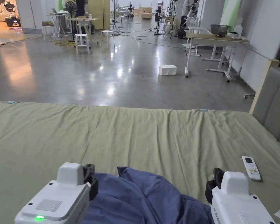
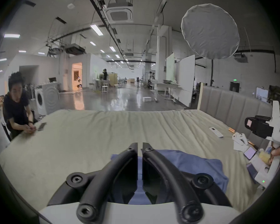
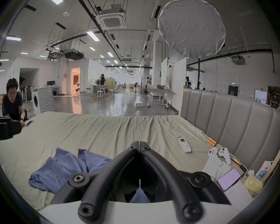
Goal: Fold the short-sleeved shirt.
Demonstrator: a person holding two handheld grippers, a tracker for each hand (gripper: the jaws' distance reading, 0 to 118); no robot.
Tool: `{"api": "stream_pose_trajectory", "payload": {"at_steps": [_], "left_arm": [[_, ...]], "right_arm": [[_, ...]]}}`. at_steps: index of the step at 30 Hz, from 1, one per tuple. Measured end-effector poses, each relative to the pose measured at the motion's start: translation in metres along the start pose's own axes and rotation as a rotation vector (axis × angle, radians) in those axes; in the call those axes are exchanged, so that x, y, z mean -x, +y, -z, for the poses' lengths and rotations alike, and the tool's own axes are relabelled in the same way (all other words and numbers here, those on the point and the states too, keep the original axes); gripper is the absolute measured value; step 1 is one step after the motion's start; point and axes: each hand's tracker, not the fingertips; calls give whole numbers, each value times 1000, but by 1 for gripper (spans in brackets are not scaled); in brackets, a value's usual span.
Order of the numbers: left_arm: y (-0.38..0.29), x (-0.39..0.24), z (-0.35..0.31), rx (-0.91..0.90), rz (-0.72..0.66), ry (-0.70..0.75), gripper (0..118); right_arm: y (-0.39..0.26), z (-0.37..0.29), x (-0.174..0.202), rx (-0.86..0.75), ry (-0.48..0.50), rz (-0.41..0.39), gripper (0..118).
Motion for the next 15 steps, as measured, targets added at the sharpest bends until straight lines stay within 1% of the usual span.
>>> {"api": "stream_pose_trajectory", "payload": {"at_steps": [2,3,5,6,10,11,13,15], "left_arm": [[0,7,-8,-3,24,72,3],[0,15,-10,-3,13,55,0],[-4,21,-15,-8,-18,135,0],[-5,26,-14,19,-26,145,0],[-13,49,-3,137,-86,135,0],[-16,56,3,211,-100,107,0],[-26,64,12,313,-119,107,0],[-43,74,24,399,-128,72,0]], "right_arm": [[2,-1,5,-14,-3,-6,0],[3,-1,6,-22,-3,-3,0],[4,-1,8,-28,-8,2,0],[4,-1,9,-31,-9,1,0],[5,1,9,-24,7,-12,0],[5,1,9,-21,10,-19,0],[2,3,9,-14,13,-28,0],[-2,6,9,1,15,-32,0]]}}
